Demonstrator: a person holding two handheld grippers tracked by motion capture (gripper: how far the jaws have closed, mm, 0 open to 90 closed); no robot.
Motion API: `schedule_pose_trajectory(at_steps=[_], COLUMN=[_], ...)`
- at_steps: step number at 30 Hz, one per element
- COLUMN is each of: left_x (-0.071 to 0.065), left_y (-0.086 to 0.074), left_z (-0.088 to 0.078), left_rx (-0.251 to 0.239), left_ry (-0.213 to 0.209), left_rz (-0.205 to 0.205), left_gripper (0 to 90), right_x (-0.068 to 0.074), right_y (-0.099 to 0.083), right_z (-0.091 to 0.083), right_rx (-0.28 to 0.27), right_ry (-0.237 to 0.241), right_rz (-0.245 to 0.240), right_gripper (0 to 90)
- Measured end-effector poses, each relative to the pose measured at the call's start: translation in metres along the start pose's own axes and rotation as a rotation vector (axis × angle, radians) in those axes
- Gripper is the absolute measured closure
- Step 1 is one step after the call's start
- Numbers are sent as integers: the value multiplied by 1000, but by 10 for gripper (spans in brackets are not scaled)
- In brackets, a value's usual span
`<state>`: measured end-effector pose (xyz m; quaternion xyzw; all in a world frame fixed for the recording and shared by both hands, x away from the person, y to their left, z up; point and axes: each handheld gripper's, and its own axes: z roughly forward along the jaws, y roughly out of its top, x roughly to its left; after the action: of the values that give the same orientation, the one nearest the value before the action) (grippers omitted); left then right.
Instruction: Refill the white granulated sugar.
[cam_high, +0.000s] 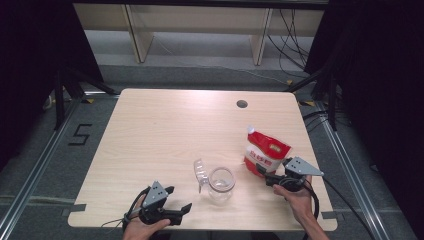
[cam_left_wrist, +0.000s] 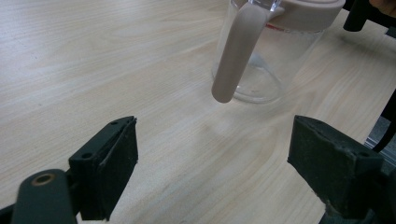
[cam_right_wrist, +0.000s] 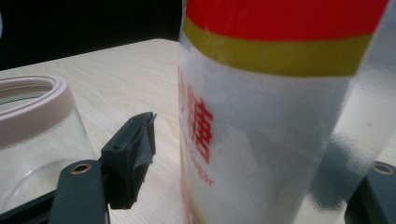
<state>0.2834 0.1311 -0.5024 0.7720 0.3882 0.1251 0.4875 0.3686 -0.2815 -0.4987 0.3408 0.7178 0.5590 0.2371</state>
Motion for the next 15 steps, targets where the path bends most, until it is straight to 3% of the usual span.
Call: schedule_pose_trajectory(at_steps=[3, 4, 5, 9, 13, 15], left_x=[0, 2, 1, 1, 0, 1], left_y=[0, 0, 0, 0, 0, 0], left_z=[-1, -2, -1, 0, 0, 0], left_rx=[3, 9, 5, 6, 9, 7], left_ry=[9, 3, 5, 1, -1, -2], left_rz=[6, 27, 10, 8, 9, 6], left_gripper=[153, 154, 154, 154, 154, 153], right_x=[-3, -3, -3, -3, -6, -5], right_y=[0, 0, 0, -1, -1, -1], right_z=[2, 3, 2, 3, 5, 5], right_rx=[-26, -35, -9, -19, -15, -10], right_ry=[-10, 0, -2, 1, 20, 17], right_rz=[-16, -12, 7, 20, -8, 4], right_gripper=[297, 300, 302, 325, 332, 342])
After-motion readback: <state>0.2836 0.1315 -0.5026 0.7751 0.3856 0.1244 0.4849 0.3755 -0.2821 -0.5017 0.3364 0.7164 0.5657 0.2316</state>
